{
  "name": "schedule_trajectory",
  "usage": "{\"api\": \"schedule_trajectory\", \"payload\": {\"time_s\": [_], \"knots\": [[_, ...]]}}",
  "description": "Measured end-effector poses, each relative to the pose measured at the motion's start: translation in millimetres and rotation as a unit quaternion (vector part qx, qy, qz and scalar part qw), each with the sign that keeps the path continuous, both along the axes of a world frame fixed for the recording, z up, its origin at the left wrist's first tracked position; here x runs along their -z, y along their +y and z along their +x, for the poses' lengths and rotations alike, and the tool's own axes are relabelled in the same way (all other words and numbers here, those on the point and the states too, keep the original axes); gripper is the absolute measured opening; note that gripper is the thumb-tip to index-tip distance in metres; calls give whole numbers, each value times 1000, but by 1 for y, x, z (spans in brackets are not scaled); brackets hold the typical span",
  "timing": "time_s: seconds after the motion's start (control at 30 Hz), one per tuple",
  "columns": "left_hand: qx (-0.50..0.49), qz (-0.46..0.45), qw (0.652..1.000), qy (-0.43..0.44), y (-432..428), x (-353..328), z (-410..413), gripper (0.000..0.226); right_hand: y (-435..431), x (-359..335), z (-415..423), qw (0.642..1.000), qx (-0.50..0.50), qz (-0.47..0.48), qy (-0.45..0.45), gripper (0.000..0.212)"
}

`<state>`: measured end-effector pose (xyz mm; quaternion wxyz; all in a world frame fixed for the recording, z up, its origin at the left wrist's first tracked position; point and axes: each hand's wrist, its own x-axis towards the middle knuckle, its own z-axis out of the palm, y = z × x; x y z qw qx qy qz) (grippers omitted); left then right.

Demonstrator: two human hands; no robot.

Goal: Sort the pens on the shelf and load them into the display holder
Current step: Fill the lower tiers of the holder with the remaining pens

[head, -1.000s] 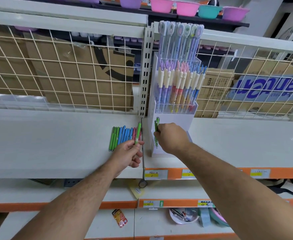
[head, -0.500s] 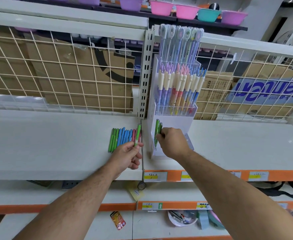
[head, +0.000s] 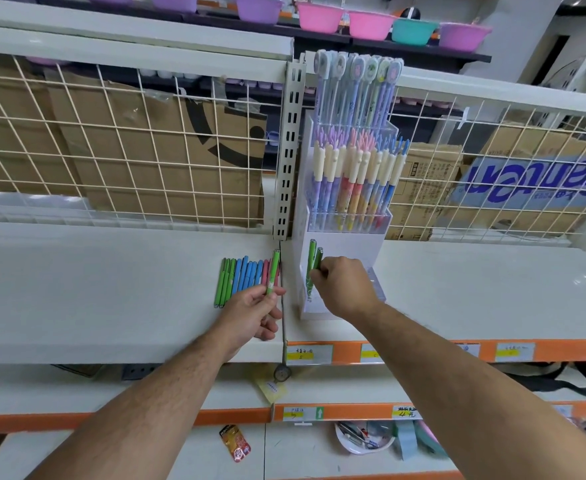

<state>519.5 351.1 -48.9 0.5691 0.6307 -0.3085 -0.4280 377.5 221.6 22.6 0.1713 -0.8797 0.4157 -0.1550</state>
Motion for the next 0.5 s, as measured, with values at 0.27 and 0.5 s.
{"api": "schedule_trajectory", "payload": {"time_s": [0.27, 0.5], "knots": [[-2, 4, 1000, -3, 0, 1, 0, 25, 0, -4, 1, 1000, -3, 10, 12, 35], [-3, 3, 1000, -6, 1, -2, -1, 24, 3, 6, -3, 998, 38, 41, -27, 27]]}}
